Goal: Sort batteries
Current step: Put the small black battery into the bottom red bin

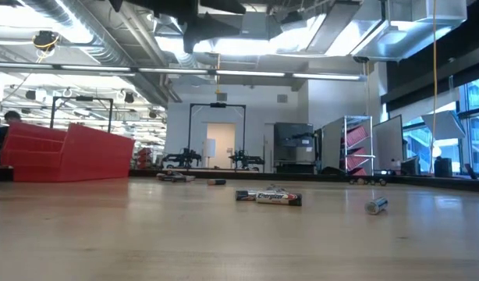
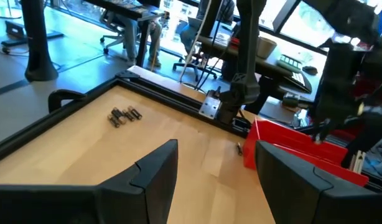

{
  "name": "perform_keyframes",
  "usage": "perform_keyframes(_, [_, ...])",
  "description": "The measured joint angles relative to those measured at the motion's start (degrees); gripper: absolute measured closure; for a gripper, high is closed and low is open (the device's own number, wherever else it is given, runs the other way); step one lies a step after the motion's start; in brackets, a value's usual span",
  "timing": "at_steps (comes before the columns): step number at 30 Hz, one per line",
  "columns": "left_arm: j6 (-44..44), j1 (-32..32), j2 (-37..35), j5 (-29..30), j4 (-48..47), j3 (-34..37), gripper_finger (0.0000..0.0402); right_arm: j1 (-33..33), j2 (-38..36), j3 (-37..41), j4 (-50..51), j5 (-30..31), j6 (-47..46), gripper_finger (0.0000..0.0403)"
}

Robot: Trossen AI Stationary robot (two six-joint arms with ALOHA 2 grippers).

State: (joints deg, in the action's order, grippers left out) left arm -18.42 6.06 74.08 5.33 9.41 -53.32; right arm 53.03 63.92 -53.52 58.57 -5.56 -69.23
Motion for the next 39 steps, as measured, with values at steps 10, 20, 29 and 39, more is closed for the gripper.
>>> perform_keyframes(10, [-1.5, 0.0, 0.0, 0.0, 0.0, 0.0, 0.0199, -0.1, 2.0, 9.4, -0.1, 1.5, -1.1, 0.0387])
perform_keyframes(20, [-2.7, -0.1, 0.0, 0.0, 0.1, 0.0, 0.0199, -0.1, 2.0, 14.9, -5.6, 5.9, 3.5, 0.038])
perform_keyframes(29, [-3.7, -0.1, 0.0, 0.0, 0.1, 0.0, 0.0199, -0.2, 1.9, 20.1, -8.7, 4.0, 3.6, 0.0378])
perform_keyframes(39, [-3.7, -0.1, 0.0, 0.0, 0.1, 0.0, 0.0199, -0.2, 1.9, 20.9, -9.1, 5.5, 3.6, 0.0364])
